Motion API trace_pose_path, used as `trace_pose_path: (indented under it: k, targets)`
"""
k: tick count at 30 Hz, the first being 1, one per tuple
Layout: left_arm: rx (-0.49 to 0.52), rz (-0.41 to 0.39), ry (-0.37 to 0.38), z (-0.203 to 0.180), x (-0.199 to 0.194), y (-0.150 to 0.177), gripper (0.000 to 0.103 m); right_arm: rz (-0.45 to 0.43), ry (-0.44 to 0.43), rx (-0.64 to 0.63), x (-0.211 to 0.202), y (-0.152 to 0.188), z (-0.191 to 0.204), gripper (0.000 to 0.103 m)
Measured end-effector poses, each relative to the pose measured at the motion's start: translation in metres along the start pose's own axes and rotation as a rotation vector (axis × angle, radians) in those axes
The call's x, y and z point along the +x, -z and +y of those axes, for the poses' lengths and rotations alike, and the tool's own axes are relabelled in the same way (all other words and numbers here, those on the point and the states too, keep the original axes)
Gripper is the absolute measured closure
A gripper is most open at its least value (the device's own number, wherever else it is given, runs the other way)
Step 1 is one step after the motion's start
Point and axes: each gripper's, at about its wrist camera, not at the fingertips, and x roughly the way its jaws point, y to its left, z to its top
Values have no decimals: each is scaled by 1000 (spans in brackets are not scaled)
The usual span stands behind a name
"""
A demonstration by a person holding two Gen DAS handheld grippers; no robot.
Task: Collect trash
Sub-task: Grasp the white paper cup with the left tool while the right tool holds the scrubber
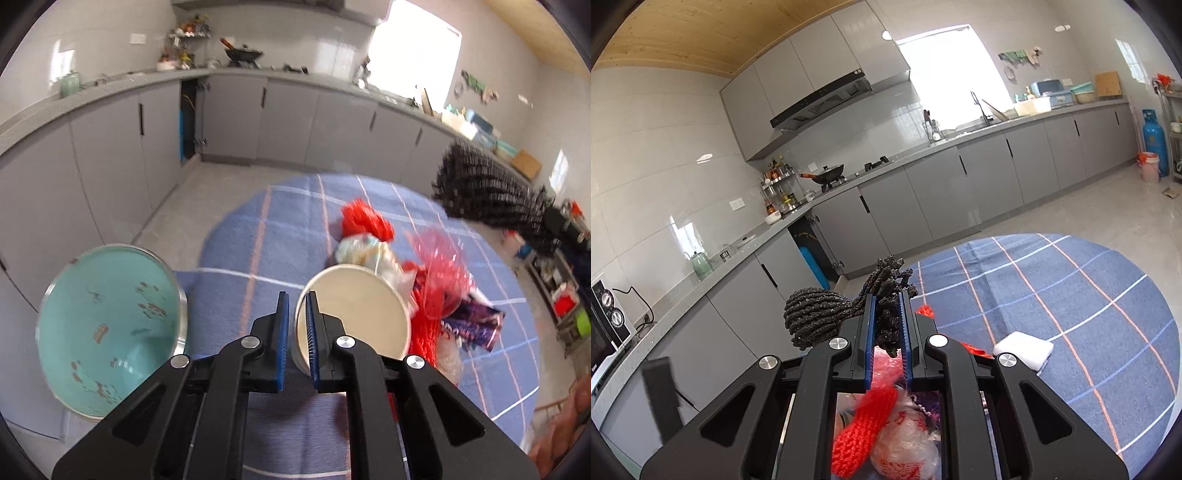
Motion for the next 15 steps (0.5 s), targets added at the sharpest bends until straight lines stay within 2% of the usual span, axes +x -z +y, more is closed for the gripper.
trace_pose_path:
  k: [3,9,11,13,14,15]
  targets:
    - [-25,-53,-37,19,-17,-5,93,-3,-17,-27,1,2,11,90]
    - [-76,-68,-44,51,-29,-9,92,20,-30,-36,9,11,30,90]
    - [-80,-63,-23,50,-30,-7,83,28,-30,-34,12,13,32,90]
    - [-61,-71,-23,45,-31,-4,56,31,-26,-35,12,13,34,90]
    - [-46,-81,-13,39,-32,-3,50,30,-20,-36,11,13,33,90]
    - [-35,-86,3,34,-32,-2,40,28,-15,-37,10,11,32,90]
